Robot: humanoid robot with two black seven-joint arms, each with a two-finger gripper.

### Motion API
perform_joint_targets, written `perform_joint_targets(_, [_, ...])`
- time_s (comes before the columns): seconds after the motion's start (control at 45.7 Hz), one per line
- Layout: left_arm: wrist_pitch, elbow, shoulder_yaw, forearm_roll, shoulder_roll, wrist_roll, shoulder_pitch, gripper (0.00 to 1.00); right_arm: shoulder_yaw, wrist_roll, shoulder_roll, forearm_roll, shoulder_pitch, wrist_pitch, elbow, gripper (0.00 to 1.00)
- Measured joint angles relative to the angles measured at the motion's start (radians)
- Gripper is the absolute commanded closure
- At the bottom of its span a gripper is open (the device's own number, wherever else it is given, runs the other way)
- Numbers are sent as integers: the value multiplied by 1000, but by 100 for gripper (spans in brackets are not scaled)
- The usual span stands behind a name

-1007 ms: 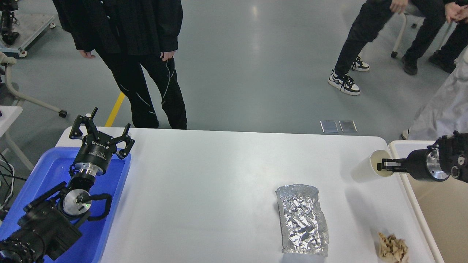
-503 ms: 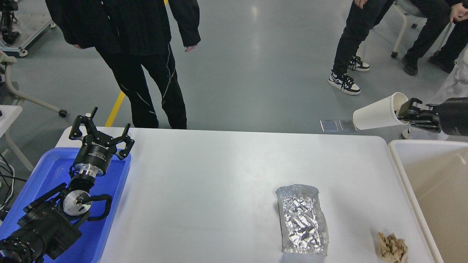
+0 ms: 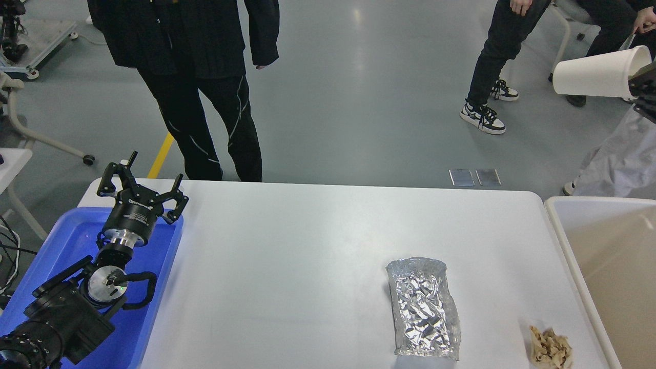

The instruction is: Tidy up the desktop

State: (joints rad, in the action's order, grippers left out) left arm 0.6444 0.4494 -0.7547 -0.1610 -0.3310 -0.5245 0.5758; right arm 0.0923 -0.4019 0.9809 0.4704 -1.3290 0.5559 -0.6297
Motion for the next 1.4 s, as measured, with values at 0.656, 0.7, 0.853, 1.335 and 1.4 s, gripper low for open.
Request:
perform_joint_targets(0.656, [0, 0, 0, 0, 0, 0, 0, 0, 43, 193, -255, -120, 348, -263, 590, 100])
perform_joint_targets(0.7, [0, 0, 0, 0, 0, 0, 0, 0, 46, 216, -272, -121, 373, -290, 600, 100])
perform_joint_targets(0.853, [0, 0, 0, 0, 0, 0, -1, 0, 49, 267, -319, -125, 451, -371, 629, 100])
perform_joint_targets(1.335, [0, 0, 0, 0, 1, 0, 0, 0, 43, 334, -471, -132, 628, -498, 652, 100])
perform_joint_targets(1.4, [0, 0, 0, 0, 1, 0, 0, 0, 42, 335, -485, -133, 642, -504, 652, 100])
